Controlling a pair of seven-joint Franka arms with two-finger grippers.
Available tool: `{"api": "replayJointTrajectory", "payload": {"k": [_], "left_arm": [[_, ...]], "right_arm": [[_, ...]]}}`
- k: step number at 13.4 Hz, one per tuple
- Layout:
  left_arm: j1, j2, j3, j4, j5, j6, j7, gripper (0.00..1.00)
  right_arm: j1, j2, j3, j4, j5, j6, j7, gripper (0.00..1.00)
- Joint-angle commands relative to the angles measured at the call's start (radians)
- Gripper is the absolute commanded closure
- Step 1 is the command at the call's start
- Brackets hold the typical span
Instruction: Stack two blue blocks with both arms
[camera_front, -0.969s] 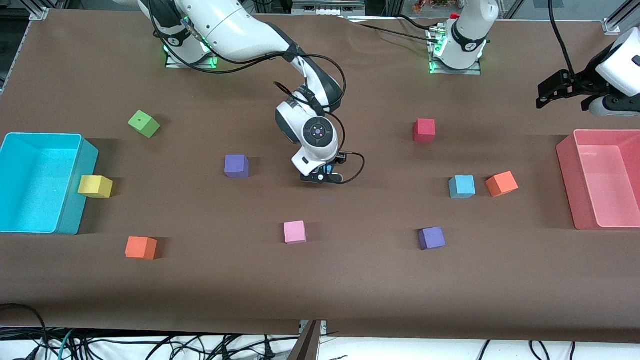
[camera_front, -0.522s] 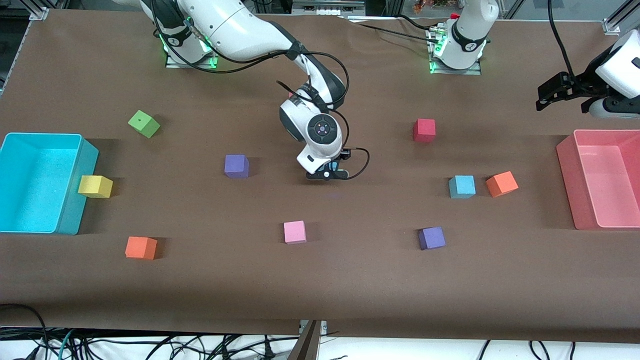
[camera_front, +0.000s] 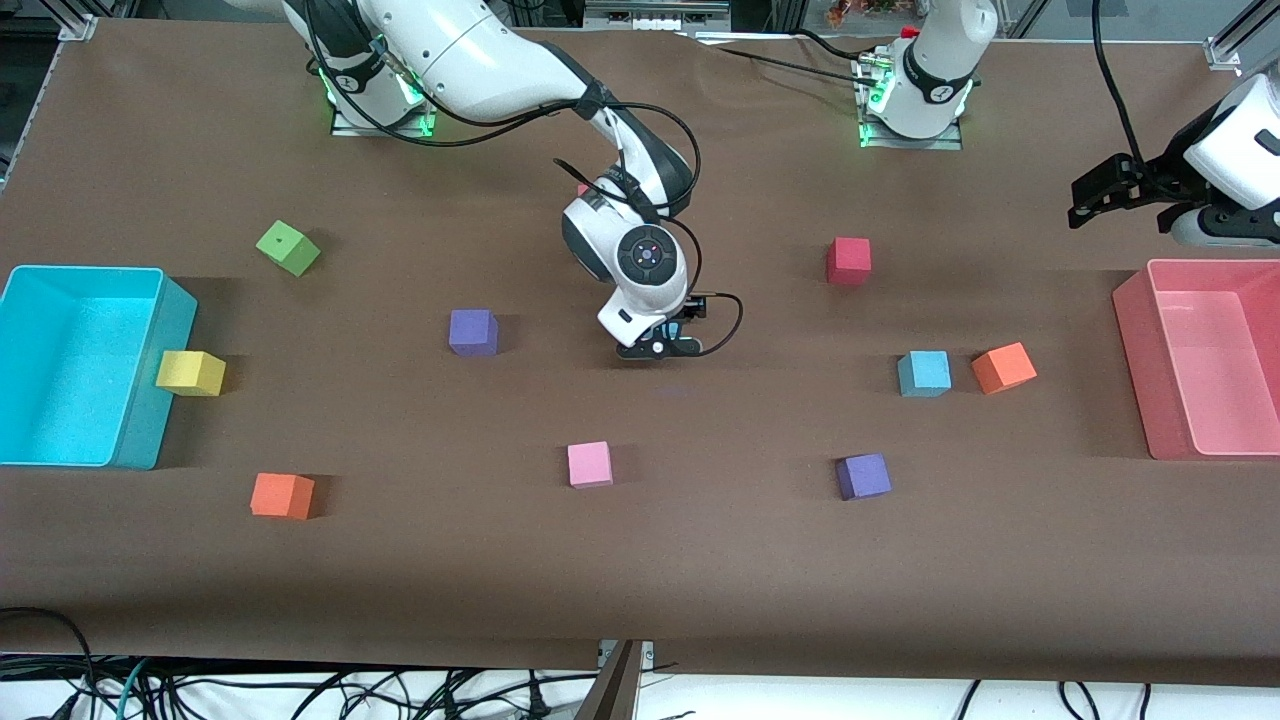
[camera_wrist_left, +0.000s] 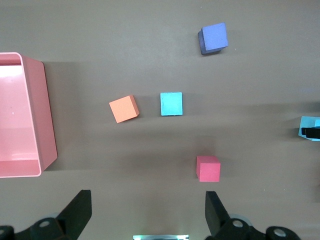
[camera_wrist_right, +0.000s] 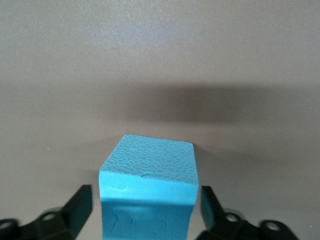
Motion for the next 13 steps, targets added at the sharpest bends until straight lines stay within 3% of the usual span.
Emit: {"api": "replayJointTrajectory", "payload": {"k": [1, 7, 13], "left_arm": [[0.0, -0.006, -0.003, 0.0, 0.027, 0.006, -0.006, 0.0], [0.0, 0.015, -0.003, -0.016, 0.028, 0.04, -0.003, 0.0], [-0.003, 0.021, -0.005, -0.013, 0.027, 0.037, -0.002, 0.0]], "right_arm": [[-0.002, 0.019, 0.006, 0.032, 0.013, 0.005, -0.02, 0.0], [-0.028, -0.015, 0.0, 0.034, 0.01, -0.022, -0.089, 0.0], [-0.106, -0.078, 0.007, 0.126, 0.027, -0.267, -0.17, 0.0]]}}
